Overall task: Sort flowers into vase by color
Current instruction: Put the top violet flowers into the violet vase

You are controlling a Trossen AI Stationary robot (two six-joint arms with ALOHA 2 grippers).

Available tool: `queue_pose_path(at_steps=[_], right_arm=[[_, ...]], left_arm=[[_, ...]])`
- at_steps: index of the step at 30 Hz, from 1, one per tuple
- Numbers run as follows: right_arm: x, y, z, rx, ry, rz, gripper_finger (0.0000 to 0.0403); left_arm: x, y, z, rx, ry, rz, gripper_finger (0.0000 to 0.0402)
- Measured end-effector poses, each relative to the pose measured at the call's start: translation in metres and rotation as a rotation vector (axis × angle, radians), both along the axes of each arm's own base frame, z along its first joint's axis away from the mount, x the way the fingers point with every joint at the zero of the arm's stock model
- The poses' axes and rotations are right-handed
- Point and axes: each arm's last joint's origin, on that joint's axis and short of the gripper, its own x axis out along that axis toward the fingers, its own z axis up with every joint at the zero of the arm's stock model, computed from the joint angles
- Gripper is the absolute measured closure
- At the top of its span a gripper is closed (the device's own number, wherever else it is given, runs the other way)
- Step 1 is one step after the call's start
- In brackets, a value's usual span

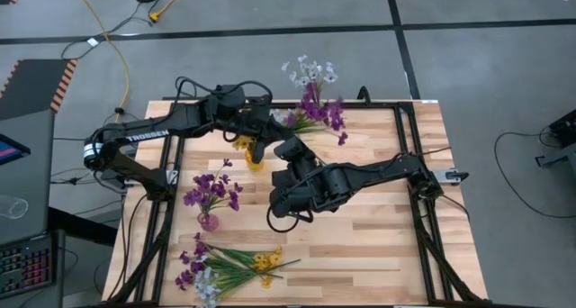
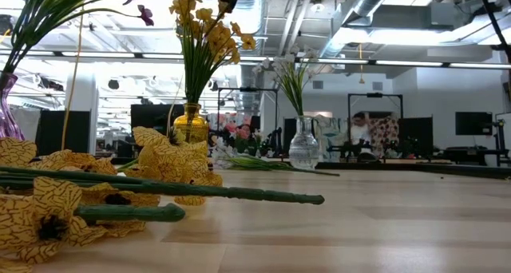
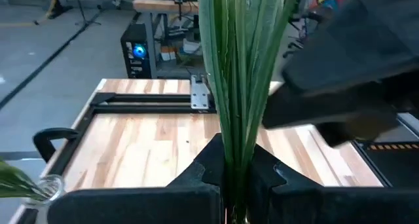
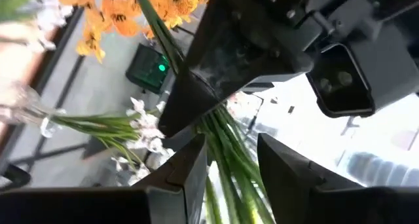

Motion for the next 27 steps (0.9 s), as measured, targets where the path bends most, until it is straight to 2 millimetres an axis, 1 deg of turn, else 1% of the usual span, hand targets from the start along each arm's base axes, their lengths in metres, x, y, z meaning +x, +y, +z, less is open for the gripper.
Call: queue_pose_path(at_steps=[3, 5, 9, 11, 14, 17, 19, 22, 25, 27], right_arm=[[-0.006, -0.002, 0.006, 0.050, -0.062, 0.004, 0.0241], [-0.016, -0.004, 0.013, 0.091, -0.110, 0.006, 0.0241], [-0.040, -0.010, 0.034, 0.203, -0.254, 0.009, 0.0241], [-0.053, -0.014, 0.044, 0.287, -0.325, 0.011, 0.0241], [-0.073, -0.019, 0.054, 0.462, -0.412, 0.006, 0.0241], [-0.092, -0.028, 0.062, 0.634, -0.476, -0.030, 0.0241], [-0.101, -0.035, 0.064, 0.696, -0.513, -0.055, 0.0240], [-0.113, -0.043, 0.062, 0.710, -0.533, -0.089, 0.0241], [-0.126, -0.052, 0.056, 0.718, -0.572, -0.144, 0.0241], [-0.135, -0.058, 0.048, 0.721, -0.600, -0.178, 0.0241]], left_arm=[[-0.004, 0.002, 0.005, 0.010, -0.027, 0.018, 0.0392], [-0.008, 0.005, 0.010, 0.013, -0.031, 0.035, 0.0392], [-0.013, 0.008, 0.028, 0.030, -0.078, 0.056, 0.0392], [-0.016, 0.010, 0.040, 0.040, -0.110, 0.065, 0.0392], [-0.022, 0.011, 0.057, 0.046, -0.128, 0.076, 0.0392], [-0.031, 0.010, 0.077, 0.050, -0.126, 0.085, 0.0392], [-0.042, 0.007, 0.089, 0.066, -0.121, 0.104, 0.0392], [-0.063, -0.002, 0.106, 0.110, -0.143, 0.159, 0.0397], [-0.093, -0.015, 0.118, 0.150, -0.169, 0.214, 0.0398], [-0.116, -0.027, 0.125, 0.167, -0.181, 0.242, 0.0399]])
